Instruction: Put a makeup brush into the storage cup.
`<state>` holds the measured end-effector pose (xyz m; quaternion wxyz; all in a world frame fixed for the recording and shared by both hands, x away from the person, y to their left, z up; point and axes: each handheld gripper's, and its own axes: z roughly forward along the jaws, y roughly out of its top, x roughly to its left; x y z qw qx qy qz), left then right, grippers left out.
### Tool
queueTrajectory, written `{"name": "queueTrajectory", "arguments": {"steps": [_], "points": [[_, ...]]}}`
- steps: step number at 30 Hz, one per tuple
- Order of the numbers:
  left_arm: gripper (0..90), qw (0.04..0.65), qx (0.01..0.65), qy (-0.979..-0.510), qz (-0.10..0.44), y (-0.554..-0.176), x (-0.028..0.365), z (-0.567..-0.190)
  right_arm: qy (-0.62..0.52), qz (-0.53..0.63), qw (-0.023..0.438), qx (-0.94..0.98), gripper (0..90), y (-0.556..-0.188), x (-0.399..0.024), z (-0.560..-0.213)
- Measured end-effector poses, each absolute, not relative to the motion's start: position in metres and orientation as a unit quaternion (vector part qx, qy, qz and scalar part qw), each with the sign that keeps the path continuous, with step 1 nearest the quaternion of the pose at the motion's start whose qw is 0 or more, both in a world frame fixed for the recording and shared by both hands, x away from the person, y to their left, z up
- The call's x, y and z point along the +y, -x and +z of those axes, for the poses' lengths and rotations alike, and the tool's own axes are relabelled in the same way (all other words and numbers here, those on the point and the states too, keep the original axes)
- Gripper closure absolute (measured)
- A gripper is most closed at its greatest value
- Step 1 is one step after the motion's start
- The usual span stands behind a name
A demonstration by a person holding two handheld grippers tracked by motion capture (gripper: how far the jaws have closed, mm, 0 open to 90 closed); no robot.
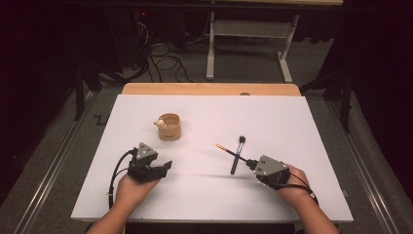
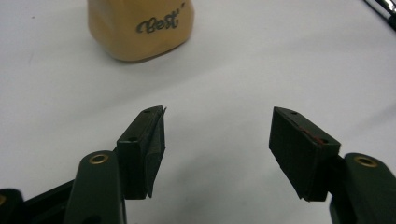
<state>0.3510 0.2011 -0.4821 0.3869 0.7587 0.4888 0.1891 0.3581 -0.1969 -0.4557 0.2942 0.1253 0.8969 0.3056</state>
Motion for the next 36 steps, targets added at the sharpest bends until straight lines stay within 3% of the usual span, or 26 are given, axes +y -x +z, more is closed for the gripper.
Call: {"name": "queueTrajectory", "arguments": {"steps": [8, 36], "points": [[35.3, 0.387, 0.529, -0.721, 0.226, -0.349, 0.21, -0.489, -0.154, 0.322, 0.288, 0.888, 86.9, -0.359, -0.201, -0.458], [32.1, 0.438, 0.506, -0.708, 0.227, -0.345, 0.213, -0.492, -0.256, 0.412, 0.267, 0.833, 86.9, -0.362, -0.203, -0.445]]}}
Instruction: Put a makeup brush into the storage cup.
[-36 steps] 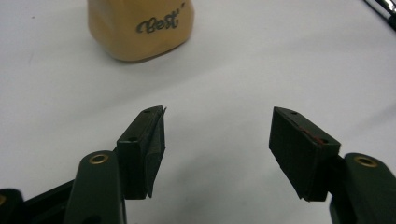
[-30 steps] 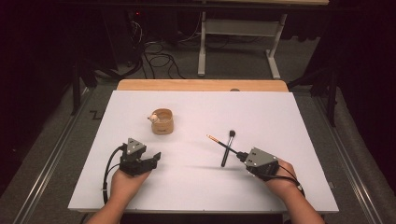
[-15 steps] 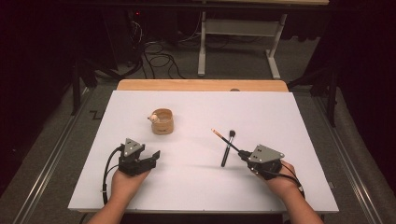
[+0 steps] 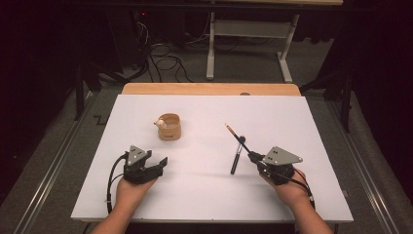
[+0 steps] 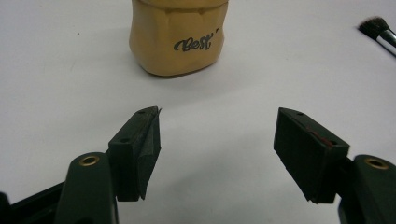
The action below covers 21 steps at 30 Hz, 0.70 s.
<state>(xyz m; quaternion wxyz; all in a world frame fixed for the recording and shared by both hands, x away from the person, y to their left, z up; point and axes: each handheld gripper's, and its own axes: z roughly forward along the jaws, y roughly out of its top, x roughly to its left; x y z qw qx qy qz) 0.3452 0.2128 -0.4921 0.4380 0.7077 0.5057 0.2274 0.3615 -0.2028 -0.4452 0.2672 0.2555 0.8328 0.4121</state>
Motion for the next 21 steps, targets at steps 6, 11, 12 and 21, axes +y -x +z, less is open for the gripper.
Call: {"name": "queueTrajectory", "arguments": {"steps": [6, 11, 12, 21], "points": [[30.6, 0.45, 0.51, -0.7, 0.217, -0.344, 0.217, -0.491, -0.257, 0.432, 0.259, 0.825, 87.0, -0.362, -0.191, -0.437], [28.8, 0.458, 0.503, -0.7, 0.216, -0.344, 0.217, -0.49, -0.258, 0.444, 0.26, 0.818, 87.1, -0.363, -0.183, -0.429], [28.8, 0.46, 0.502, -0.7, 0.217, -0.343, 0.217, -0.489, -0.259, 0.446, 0.26, 0.816, 87.1, -0.364, -0.183, -0.428], [27.5, 0.473, 0.49, -0.701, 0.213, -0.342, 0.216, -0.487, -0.274, 0.48, 0.239, 0.798, 87.1, -0.363, -0.185, -0.428]]}}
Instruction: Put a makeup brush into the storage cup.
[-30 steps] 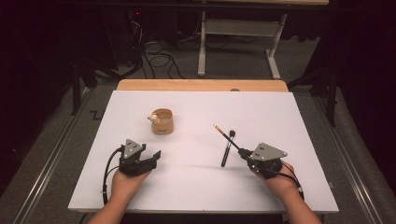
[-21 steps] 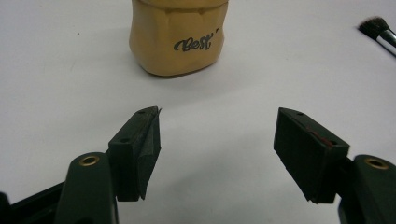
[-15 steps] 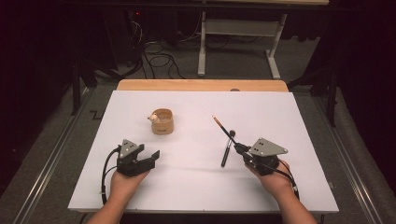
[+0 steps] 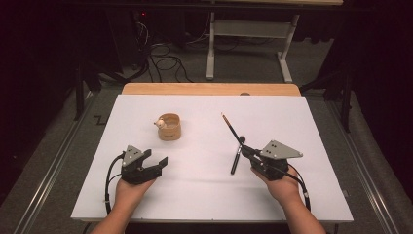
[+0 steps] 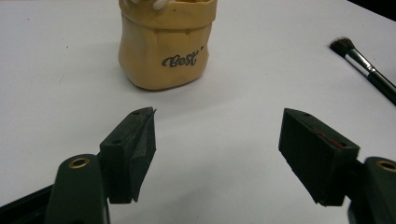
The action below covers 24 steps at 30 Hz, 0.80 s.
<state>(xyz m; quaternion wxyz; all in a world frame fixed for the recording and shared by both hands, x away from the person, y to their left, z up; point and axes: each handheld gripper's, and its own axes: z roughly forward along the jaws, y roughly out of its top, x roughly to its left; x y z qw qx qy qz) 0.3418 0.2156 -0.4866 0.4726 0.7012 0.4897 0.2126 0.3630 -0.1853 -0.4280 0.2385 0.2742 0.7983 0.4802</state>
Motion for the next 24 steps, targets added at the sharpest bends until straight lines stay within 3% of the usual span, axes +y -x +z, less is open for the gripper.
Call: {"name": "queueTrajectory", "arguments": {"steps": [10, 24], "points": [[23.6, 0.48, 0.477, -0.707, 0.206, -0.341, 0.213, -0.485, -0.273, 0.5, 0.202, 0.797, 87.0, -0.361, -0.184, -0.442], [20.8, 0.49, 0.46, -0.714, 0.198, -0.339, 0.201, -0.477, -0.287, 0.501, 0.189, 0.795, 87.1, -0.365, -0.182, -0.452]]}}
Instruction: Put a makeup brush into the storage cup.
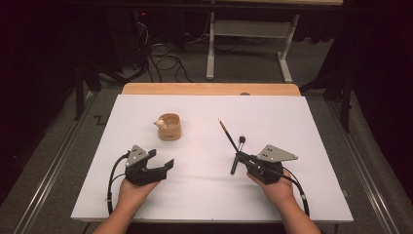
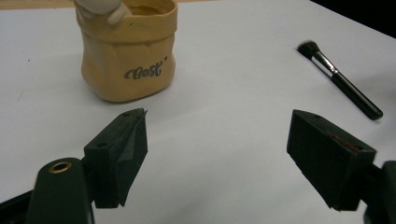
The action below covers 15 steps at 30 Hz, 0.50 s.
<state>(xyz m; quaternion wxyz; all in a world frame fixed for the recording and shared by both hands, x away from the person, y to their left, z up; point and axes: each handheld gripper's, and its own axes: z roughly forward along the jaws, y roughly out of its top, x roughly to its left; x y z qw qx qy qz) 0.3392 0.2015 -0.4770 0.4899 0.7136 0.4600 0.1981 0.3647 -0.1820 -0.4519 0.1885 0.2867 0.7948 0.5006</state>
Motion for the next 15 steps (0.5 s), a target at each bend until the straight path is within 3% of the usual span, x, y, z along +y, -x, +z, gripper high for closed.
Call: {"name": "queueTrajectory", "arguments": {"steps": [15], "points": [[20.7, 0.508, 0.424, -0.726, 0.188, -0.343, 0.177, -0.466, -0.276, 0.511, 0.179, 0.794, 87.1, -0.365, -0.18, -0.452]]}}
